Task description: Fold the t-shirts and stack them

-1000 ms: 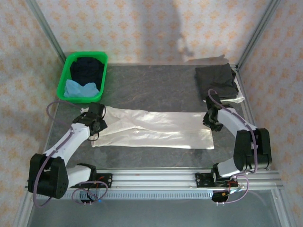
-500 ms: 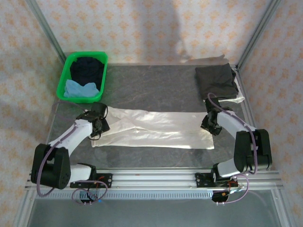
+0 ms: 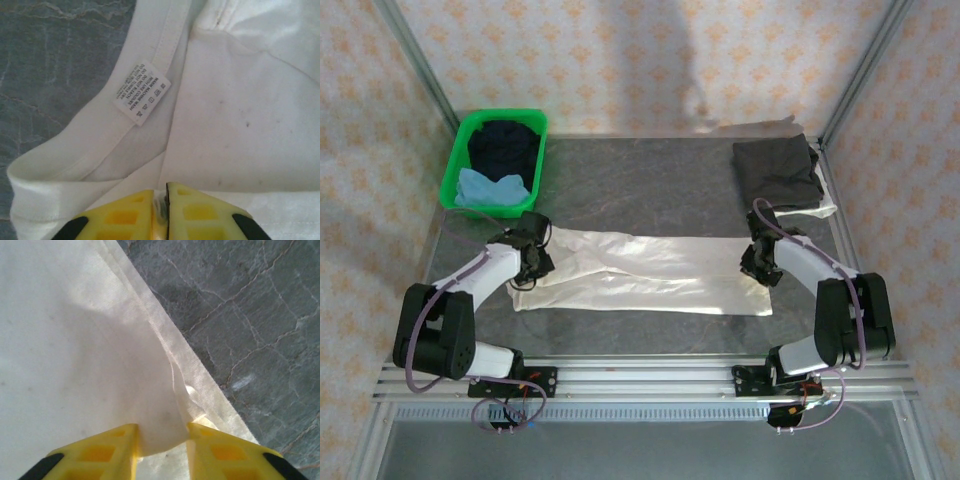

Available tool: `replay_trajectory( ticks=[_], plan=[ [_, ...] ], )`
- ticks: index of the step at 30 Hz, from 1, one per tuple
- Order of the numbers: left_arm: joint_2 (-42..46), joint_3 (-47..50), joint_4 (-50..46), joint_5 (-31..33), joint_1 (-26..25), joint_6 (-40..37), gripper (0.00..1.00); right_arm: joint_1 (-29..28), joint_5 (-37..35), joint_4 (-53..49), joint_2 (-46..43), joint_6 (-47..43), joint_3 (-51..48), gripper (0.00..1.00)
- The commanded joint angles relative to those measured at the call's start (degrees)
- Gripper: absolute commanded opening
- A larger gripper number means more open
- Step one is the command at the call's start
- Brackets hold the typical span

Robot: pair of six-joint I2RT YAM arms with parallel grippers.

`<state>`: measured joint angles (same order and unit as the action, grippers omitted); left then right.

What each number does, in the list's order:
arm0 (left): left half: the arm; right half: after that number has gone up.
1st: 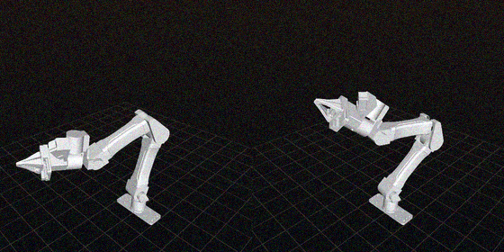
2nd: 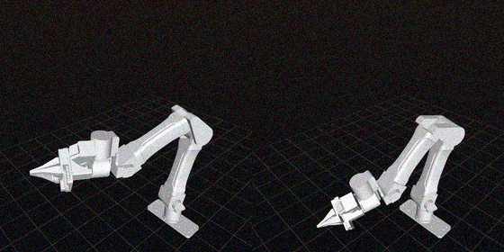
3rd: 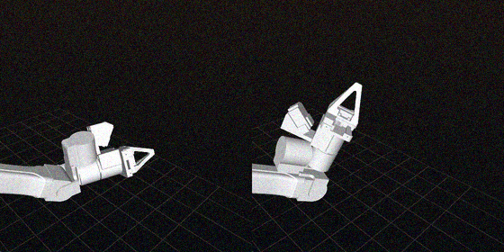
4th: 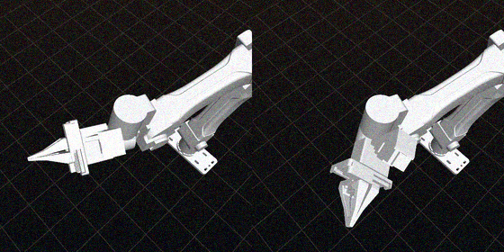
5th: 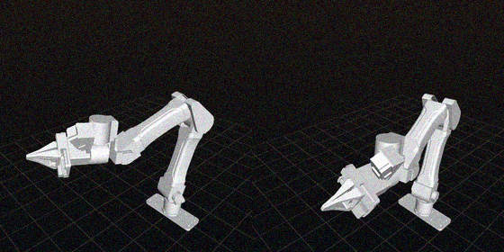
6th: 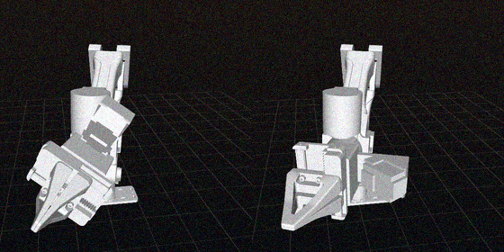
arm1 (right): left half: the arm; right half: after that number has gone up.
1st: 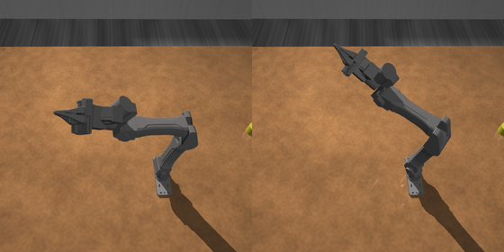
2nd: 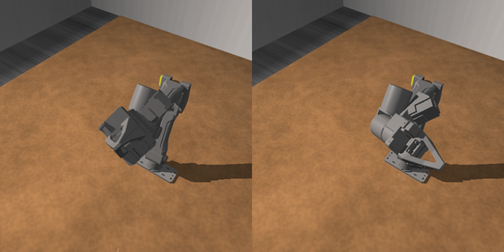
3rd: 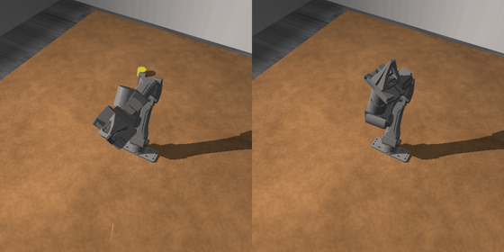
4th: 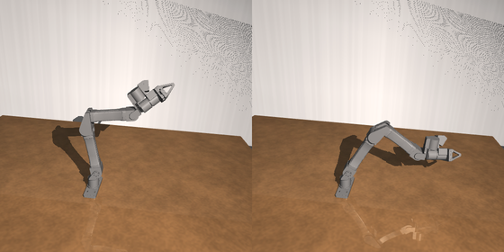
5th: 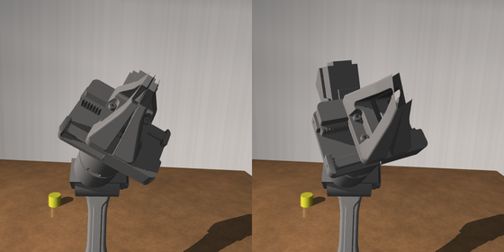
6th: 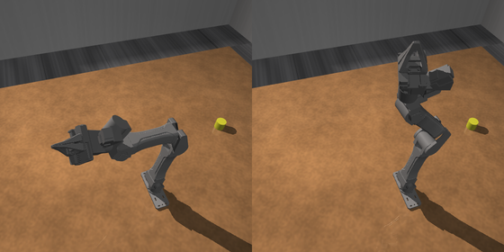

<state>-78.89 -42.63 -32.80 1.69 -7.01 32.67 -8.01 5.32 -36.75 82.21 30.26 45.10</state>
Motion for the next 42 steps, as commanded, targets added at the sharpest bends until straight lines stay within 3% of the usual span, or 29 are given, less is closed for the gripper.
replay_trajectory(
  ticks=[1,4,10,14,18,23,29,35,42],
  plan=[
    [3.2,-1.7,-2.6,3.0,0.5,-0.4,0.08,-0.3,-2.0,-0.8,-1.5,0.7,0.1,0.22],
    [4.7,-2.7,-4.3,3.9,0.5,-1.0,0.00,-0.3,-2.8,-1.4,-2.0,0.7,0.5,0.16],
    [6.6,-4.9,-5.1,4.0,0.4,-1.3,0.00,-0.3,-5.0,-2.7,-2.5,-0.3,3.5,0.00],
    [4.9,-11.6,-5.2,5.0,0.6,-3.9,0.00,-0.1,-6.5,-2.5,-0.5,-1.3,10.2,0.00],
    [-2.3,-25.5,-6.3,5.6,0.7,-7.1,0.00,1.4,-8.1,-3.5,6.4,-3.4,21.9,0.00],
    [-6.7,-36.2,-8.2,4.0,0.7,-9.0,0.00,2.7,-4.2,-3.2,11.3,-5.0,29.2,0.00],
    [-1.2,-25.6,-6.6,4.9,0.8,-8.5,0.00,2.7,1.2,0.1,9.1,-6.2,21.6,0.00],
    [8.1,-11.6,-6.6,6.4,0.7,-5.8,0.00,3.4,-0.9,-0.5,3.8,-6.5,11.7,0.00],
    [11.8,-4.9,-7.2,6.9,0.7,-4.6,0.00,3.9,-3.7,-0.9,3.3,-6.6,7.6,0.00]
  ],
)
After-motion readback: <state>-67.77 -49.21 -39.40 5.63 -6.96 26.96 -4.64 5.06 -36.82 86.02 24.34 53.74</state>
